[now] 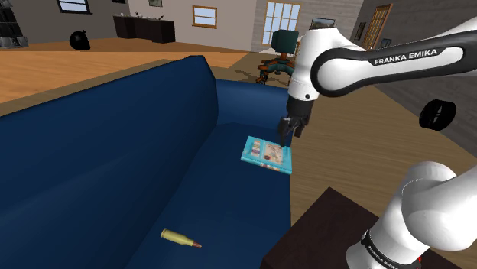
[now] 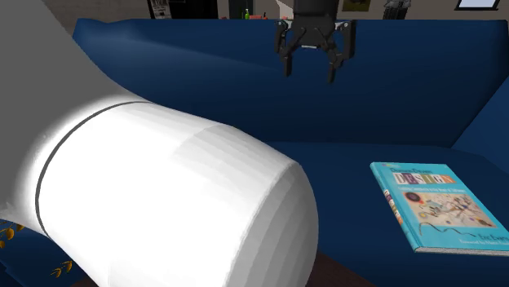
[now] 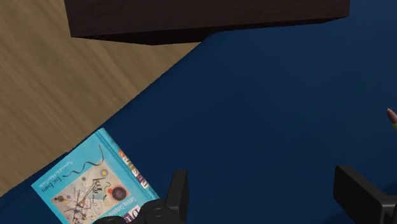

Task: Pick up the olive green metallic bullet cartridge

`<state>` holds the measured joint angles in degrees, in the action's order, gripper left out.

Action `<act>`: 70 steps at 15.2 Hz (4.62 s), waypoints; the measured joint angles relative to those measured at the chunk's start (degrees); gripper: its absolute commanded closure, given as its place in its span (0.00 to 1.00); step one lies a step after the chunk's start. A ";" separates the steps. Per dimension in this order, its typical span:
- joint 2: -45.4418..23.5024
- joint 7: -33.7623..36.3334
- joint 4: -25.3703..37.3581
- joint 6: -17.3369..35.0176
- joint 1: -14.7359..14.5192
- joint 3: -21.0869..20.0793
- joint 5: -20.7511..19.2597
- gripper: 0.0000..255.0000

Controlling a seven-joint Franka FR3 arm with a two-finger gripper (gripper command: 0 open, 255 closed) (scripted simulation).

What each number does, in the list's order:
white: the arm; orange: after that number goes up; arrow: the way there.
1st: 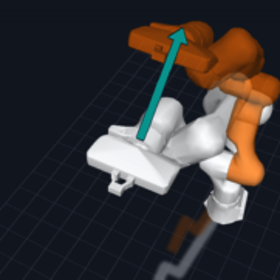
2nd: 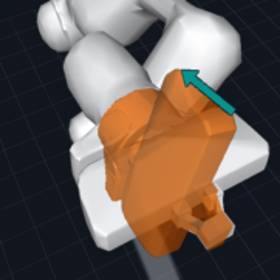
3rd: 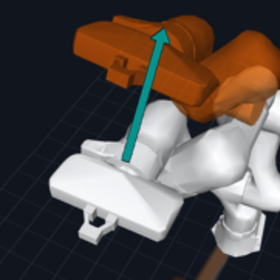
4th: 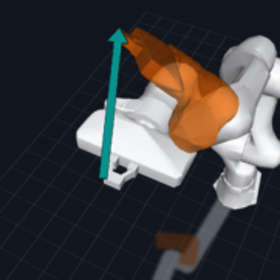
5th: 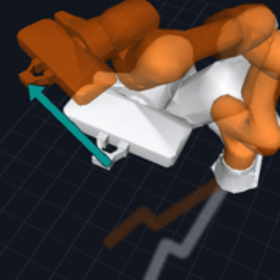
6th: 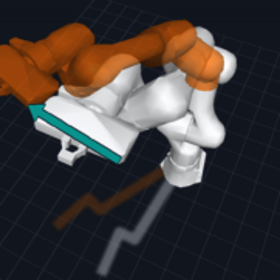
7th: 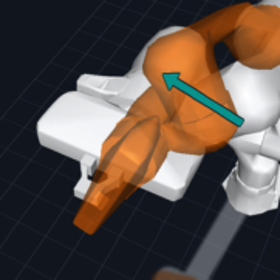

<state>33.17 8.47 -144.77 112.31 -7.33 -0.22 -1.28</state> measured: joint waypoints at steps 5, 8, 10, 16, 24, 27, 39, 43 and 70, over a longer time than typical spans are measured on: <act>-7.32 -0.59 -0.76 9.13 -2.80 -2.05 1.45 0.00; -12.27 -0.60 -1.14 15.11 -4.52 -3.58 2.19 0.00; -16.08 -1.04 -0.11 18.34 -5.35 -4.30 2.39 0.00; -27.61 -0.96 2.53 28.50 -7.96 -7.22 2.17 0.00; -42.80 0.58 9.46 38.33 -11.29 -10.00 -1.67 0.00; -49.18 2.19 13.24 41.45 -13.41 -10.29 -4.28 0.00; -69.63 5.08 29.20 47.81 -22.50 -8.81 -11.54 0.00; -72.73 5.38 30.71 49.49 -23.19 -8.03 -12.13 0.00; -65.65 4.09 28.42 44.64 -21.43 -10.21 -10.51 1.00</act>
<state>-32.47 12.56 -116.34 156.95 -28.75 -10.43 -11.80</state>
